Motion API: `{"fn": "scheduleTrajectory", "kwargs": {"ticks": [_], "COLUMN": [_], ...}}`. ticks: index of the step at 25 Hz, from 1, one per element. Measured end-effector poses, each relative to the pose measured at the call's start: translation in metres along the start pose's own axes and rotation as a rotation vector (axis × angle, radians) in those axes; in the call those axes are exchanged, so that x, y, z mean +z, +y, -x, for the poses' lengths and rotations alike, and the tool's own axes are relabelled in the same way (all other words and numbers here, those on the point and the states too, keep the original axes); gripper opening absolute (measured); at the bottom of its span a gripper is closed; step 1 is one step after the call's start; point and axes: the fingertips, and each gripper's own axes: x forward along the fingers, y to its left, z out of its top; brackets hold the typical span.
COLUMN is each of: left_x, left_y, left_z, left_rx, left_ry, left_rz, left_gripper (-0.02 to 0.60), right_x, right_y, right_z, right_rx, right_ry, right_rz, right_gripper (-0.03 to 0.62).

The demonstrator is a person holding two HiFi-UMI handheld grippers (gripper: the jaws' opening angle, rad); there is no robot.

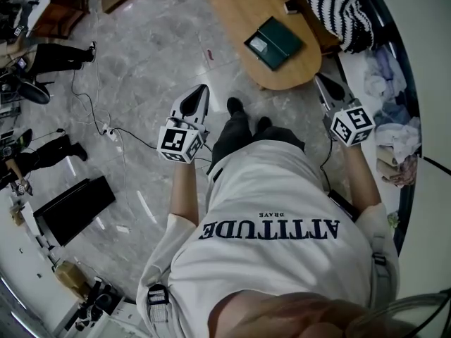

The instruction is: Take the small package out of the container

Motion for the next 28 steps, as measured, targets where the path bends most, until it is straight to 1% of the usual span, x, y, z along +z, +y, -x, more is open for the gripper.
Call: {"fn": "scheduleTrajectory", "kwargs": {"ticks": [6,12,16,19,28], "left_x": [0.002,0.009,0.006,0.004,-0.01], "left_y": [0.022,0.061,0.09,0.111,0.176], "left_z": [-0.021,-0.055,-0.089,-0.112,-0.179], "left_rx": [-0.024,-0.057,-0.095,-0.127,-0.206], "left_ry": [-0.005,0.001,0.028,0.052,0.103], "left_rz": [0.002,0.012,0.012,-0.001,-0.016], "left_gripper": [0.023,0.023,0.023,0.023,0.023], "right_x": [0.005,0.016,0.021,0.025,0.024], "right_y": [-0.006,-0.022,-0.036,-0.041,-0.055], "right_z": [-0.018,-0.049,-0.078,-0.098,-0.169], "right_rx": [-0.026,-0.083,-0.128,-0.154,-0.192], "right_ry": [0.007,0.021,0.034,0.052,0.128], "right_rz": [0.011,0.004,-0.01,-0.018,-0.024], "right_gripper": [0.023,0.023,0.023,0.023,0.023]}}
